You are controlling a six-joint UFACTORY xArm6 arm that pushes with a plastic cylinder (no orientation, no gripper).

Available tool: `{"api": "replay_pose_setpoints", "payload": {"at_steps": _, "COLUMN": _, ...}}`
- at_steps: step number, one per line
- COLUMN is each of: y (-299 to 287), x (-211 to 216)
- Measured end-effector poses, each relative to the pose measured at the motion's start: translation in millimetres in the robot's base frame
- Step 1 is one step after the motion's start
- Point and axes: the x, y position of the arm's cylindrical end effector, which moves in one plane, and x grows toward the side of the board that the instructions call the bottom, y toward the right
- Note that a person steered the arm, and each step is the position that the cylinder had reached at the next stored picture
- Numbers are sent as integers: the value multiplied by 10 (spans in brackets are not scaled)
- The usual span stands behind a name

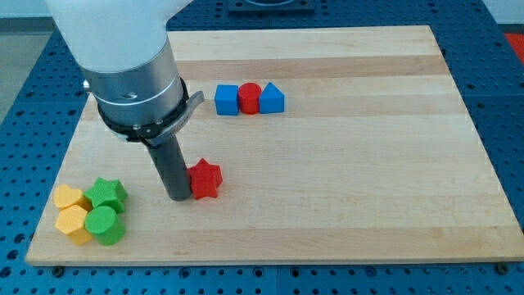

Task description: Move red star below blue triangle

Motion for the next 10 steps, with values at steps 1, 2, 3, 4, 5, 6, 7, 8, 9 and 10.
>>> {"api": "replay_pose_setpoints", "payload": {"at_steps": 1, "y": -136, "x": 199}}
{"api": "replay_pose_setpoints", "payload": {"at_steps": 2, "y": 19, "x": 137}}
{"api": "replay_pose_setpoints", "payload": {"at_steps": 3, "y": 402, "x": -132}}
{"api": "replay_pose_setpoints", "payload": {"at_steps": 4, "y": 801, "x": -479}}
{"api": "replay_pose_setpoints", "payload": {"at_steps": 5, "y": 1012, "x": -732}}
{"api": "replay_pose_setpoints", "payload": {"at_steps": 6, "y": 1025, "x": -663}}
{"api": "replay_pose_setpoints", "payload": {"at_steps": 7, "y": 1148, "x": -357}}
{"api": "replay_pose_setpoints", "payload": {"at_steps": 8, "y": 1447, "x": -396}}
{"api": "replay_pose_setpoints", "payload": {"at_steps": 9, "y": 1521, "x": -684}}
{"api": "replay_pose_setpoints", "payload": {"at_steps": 10, "y": 1427, "x": -799}}
